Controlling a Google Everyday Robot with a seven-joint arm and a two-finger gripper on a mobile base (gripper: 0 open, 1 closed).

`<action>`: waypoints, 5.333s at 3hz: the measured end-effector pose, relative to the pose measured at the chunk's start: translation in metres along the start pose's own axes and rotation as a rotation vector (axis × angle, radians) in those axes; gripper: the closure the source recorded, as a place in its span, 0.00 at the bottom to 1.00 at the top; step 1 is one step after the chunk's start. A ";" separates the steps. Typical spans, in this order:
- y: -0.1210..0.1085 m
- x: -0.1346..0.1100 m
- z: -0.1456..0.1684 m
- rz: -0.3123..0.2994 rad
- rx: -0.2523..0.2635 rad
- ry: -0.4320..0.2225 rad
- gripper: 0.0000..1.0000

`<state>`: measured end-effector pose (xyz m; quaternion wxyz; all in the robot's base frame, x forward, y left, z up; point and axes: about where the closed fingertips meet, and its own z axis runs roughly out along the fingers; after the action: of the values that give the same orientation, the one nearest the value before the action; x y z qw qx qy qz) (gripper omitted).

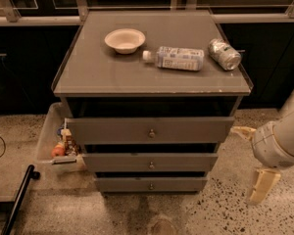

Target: Open middle drawer

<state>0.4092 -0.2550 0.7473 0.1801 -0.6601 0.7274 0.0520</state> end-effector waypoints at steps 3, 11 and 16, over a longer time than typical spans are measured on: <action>-0.018 0.032 0.079 0.020 0.016 -0.070 0.00; -0.077 0.042 0.315 -0.123 0.170 -0.297 0.00; -0.116 0.046 0.369 -0.206 0.144 -0.336 0.00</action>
Offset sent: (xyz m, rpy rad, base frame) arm 0.0331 -0.0080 -0.0902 0.0542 0.0307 -0.0413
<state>0.5915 -0.1973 0.4079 0.3499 -0.6985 0.6176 0.0905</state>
